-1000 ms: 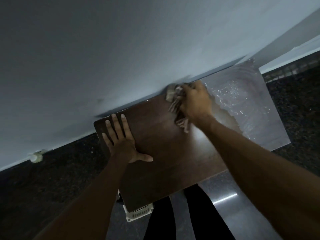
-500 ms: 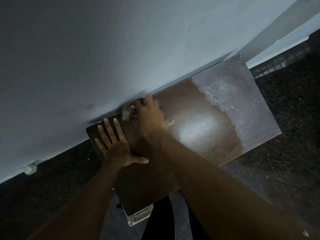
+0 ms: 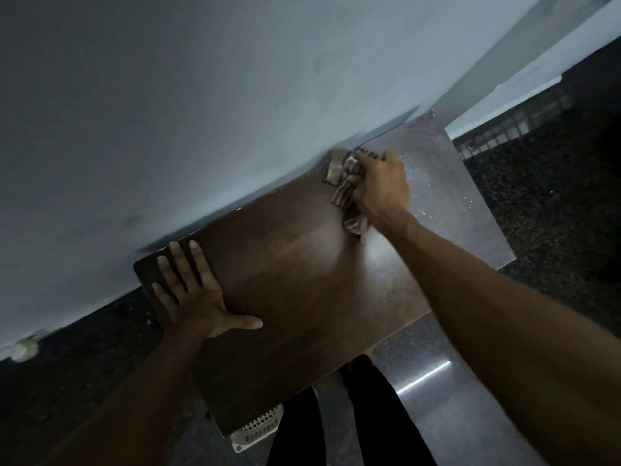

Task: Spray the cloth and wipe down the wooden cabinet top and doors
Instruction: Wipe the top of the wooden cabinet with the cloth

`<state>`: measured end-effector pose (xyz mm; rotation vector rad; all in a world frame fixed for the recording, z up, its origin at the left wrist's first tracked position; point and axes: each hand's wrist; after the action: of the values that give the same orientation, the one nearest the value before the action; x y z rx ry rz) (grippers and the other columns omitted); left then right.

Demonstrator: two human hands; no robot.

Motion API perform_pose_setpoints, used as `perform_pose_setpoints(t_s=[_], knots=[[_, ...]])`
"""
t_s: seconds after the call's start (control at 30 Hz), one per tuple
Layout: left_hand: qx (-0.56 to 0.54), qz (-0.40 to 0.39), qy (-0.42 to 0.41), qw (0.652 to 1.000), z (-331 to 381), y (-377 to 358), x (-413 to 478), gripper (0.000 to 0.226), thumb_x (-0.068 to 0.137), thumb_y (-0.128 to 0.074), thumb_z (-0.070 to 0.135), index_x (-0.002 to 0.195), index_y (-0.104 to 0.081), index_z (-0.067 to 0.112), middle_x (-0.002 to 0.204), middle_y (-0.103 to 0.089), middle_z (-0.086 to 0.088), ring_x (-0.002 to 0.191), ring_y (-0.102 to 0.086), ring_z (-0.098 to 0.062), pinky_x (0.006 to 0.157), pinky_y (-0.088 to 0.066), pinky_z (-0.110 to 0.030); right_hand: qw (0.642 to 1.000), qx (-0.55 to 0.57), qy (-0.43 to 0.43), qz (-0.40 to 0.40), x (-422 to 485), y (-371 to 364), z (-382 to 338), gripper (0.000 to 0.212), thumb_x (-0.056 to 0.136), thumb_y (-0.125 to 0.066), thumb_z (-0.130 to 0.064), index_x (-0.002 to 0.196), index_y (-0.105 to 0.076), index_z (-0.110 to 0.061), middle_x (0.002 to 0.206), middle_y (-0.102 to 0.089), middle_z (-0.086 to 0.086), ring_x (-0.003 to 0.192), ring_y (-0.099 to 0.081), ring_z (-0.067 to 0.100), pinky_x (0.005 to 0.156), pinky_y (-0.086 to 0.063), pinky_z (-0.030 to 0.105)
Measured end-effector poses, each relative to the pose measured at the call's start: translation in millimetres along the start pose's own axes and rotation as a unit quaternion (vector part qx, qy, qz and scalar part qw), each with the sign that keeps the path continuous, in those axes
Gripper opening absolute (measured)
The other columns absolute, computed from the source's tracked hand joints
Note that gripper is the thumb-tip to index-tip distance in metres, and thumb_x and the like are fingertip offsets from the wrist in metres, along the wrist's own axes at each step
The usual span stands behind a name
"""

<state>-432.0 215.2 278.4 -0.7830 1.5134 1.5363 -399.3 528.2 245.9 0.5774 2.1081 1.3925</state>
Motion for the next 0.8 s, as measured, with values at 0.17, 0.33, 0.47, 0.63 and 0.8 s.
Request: perform_pose_setpoints(t_s=[0.17,0.33,0.47,0.63,0.8], knots=[[0.004,-0.008,0.005,1.0,-0.2,0.7,-0.5,0.183,0.031,-0.085,0.079,0.131,0.056,0.021,0.133,0.066,-0.009,0.131,0.053,-0.036,0.112,0.02,-0.062,0.998,0.057,-0.036,0.001,-9.7,-6.0,-9.7,0.038,0.093,-0.058,-0.011,0.131,-0.06,-0.015,0.119,-0.048,0.016,0.107,-0.051,0.034,0.091,-0.052,0.049],[0.011,-0.006,0.009,1.0,2.1,2.2,-0.9,0.184,0.031,-0.086,0.078,0.133,0.055,0.019,0.135,0.064,-0.011,0.133,0.051,-0.037,0.112,0.019,-0.062,0.993,0.098,0.002,-0.069,-90.9,-25.5,-40.4,0.051,0.091,-0.051,-0.006,0.14,-0.051,-0.019,0.127,-0.044,0.019,0.111,-0.047,0.038,0.09,-0.046,0.051],[0.011,-0.001,0.018,1.0,2.6,-0.1,0.9,0.186,0.028,-0.085,0.079,0.133,0.055,0.018,0.136,0.064,-0.012,0.133,0.051,-0.038,0.114,0.016,-0.063,0.989,0.031,0.056,-0.134,-174.4,-30.3,-54.2,0.083,0.075,-0.082,-0.023,0.147,-0.042,-0.024,0.129,-0.043,0.009,0.114,-0.049,0.026,0.086,-0.056,0.047],[0.028,0.016,0.015,0.999,1.7,-3.2,3.8,0.186,0.026,-0.083,0.081,0.133,0.055,0.019,0.135,0.064,-0.011,0.131,0.052,-0.036,0.113,0.017,-0.063,0.973,0.007,0.166,-0.162,-196.4,-32.9,-17.6,0.077,0.069,-0.084,-0.028,0.139,-0.051,-0.024,0.115,-0.046,0.006,0.1,-0.053,0.025,0.066,-0.057,0.038],[0.021,0.015,0.011,1.0,0.7,-2.1,1.0,0.186,0.024,-0.081,0.083,0.133,0.055,0.019,0.139,0.061,-0.011,0.135,0.049,-0.037,0.113,0.018,-0.063,0.994,0.072,0.065,-0.055,-120.7,-18.1,13.4,0.019,0.094,-0.063,-0.04,0.112,-0.06,-0.038,0.11,-0.062,0.003,0.09,-0.059,0.015,0.08,-0.053,0.042]])
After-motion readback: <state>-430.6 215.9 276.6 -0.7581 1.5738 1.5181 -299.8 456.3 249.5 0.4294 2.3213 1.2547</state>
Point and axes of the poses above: each hand's wrist, its own x-axis towards the middle knuckle, its own y-axis out of the back of the hand, z = x × y
